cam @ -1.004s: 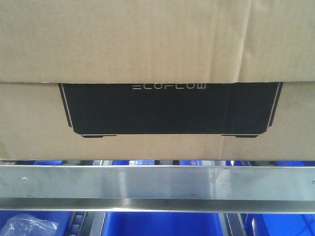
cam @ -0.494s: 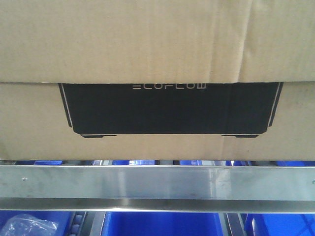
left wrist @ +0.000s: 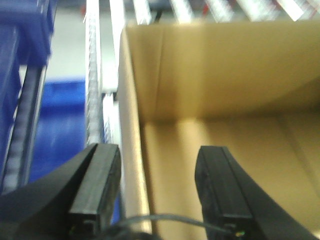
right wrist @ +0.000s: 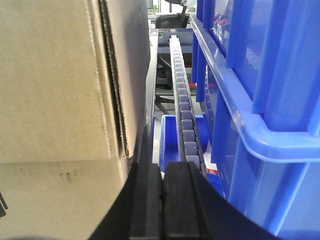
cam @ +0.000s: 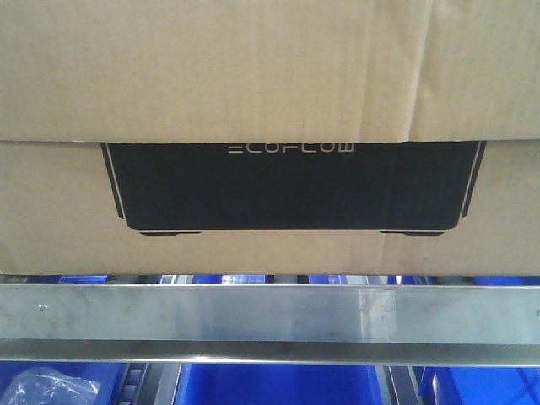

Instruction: Grab box from left shelf to table start

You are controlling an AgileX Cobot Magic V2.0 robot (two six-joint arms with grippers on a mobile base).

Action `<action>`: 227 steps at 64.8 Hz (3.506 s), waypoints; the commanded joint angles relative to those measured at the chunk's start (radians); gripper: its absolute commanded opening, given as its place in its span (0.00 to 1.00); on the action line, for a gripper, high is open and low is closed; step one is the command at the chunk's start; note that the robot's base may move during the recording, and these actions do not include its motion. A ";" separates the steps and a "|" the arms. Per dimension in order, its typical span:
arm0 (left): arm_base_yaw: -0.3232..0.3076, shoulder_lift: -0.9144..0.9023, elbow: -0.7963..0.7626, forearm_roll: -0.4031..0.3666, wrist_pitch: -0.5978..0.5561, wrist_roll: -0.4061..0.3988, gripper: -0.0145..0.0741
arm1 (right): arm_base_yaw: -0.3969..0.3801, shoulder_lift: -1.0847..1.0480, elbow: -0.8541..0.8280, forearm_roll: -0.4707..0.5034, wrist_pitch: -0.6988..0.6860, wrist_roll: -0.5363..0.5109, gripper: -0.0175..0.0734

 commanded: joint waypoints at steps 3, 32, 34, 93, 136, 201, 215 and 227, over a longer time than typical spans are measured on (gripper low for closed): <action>-0.008 0.090 -0.101 0.027 0.041 -0.040 0.47 | -0.007 -0.014 -0.018 0.004 -0.095 -0.008 0.25; 0.015 0.341 -0.340 0.007 0.323 -0.065 0.47 | -0.007 -0.014 -0.018 0.004 -0.095 -0.008 0.25; 0.026 0.351 -0.353 -0.007 0.334 -0.065 0.47 | -0.007 -0.014 -0.018 0.004 -0.095 -0.008 0.25; 0.160 0.462 -0.393 -0.209 0.363 0.022 0.43 | -0.007 -0.014 -0.018 0.004 -0.095 -0.008 0.25; 0.162 0.490 -0.393 -0.197 0.381 0.024 0.42 | -0.007 -0.014 -0.018 0.004 -0.095 -0.008 0.25; 0.162 0.490 -0.393 -0.209 0.381 0.024 0.05 | -0.007 -0.014 -0.018 0.004 -0.095 -0.008 0.25; 0.162 0.490 -0.393 -0.209 0.381 0.024 0.05 | -0.007 -0.014 -0.018 0.004 -0.095 -0.008 0.25; 0.162 0.490 -0.393 -0.209 0.381 0.024 0.05 | -0.007 -0.014 -0.018 0.004 -0.096 -0.008 0.25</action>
